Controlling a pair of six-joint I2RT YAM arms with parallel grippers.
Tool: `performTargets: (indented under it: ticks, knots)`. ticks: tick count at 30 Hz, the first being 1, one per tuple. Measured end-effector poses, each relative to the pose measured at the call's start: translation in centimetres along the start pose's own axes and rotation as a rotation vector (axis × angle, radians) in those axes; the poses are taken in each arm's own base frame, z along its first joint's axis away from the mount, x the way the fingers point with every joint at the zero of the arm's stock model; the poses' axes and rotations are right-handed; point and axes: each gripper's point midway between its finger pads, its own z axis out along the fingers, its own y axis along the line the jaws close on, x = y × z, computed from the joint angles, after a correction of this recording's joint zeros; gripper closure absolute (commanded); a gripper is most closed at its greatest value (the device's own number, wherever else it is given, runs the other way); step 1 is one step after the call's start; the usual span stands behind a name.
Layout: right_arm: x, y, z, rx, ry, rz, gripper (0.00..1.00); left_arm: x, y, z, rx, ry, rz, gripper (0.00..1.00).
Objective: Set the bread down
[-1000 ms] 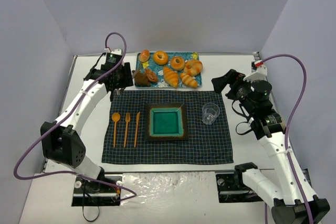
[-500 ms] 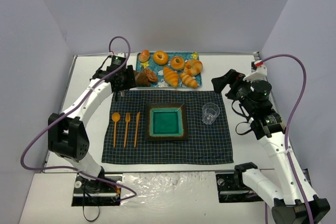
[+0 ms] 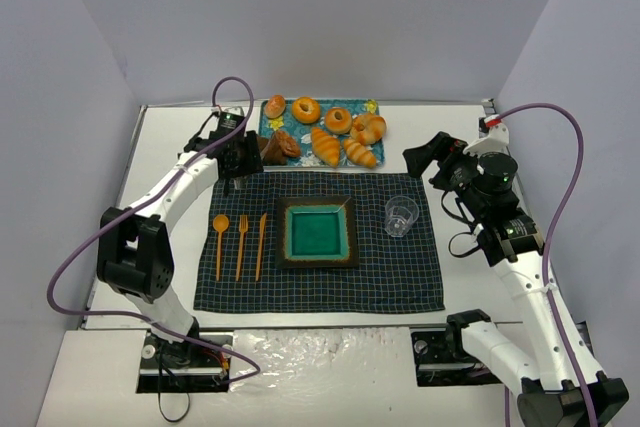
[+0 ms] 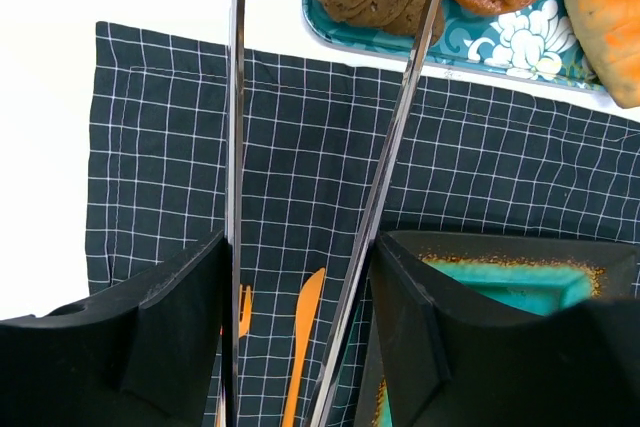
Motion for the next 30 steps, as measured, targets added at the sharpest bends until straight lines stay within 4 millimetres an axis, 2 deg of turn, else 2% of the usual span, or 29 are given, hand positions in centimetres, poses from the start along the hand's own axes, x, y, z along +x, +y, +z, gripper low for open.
performTargets:
  ticks: [7,15,21,30]
  knots:
    - [0.0,0.0,0.0,0.001,0.001,0.0,0.0,-0.1,-0.3,0.1,0.015,-0.007,-0.008,0.61]
    - [0.0,0.0,0.0,0.001,0.001,0.0,0.0,-0.2,-0.7,0.1,0.023,-0.011,-0.006,0.77]
    - [0.0,-0.1,0.0,0.005,-0.001,0.0,0.0,-0.1,-0.9,0.0,0.027,-0.011,-0.002,0.84]
    - [0.1,-0.2,0.0,0.009,0.001,0.0,0.0,-1.6,-2.3,-2.0,0.063,-0.043,0.018,0.91]
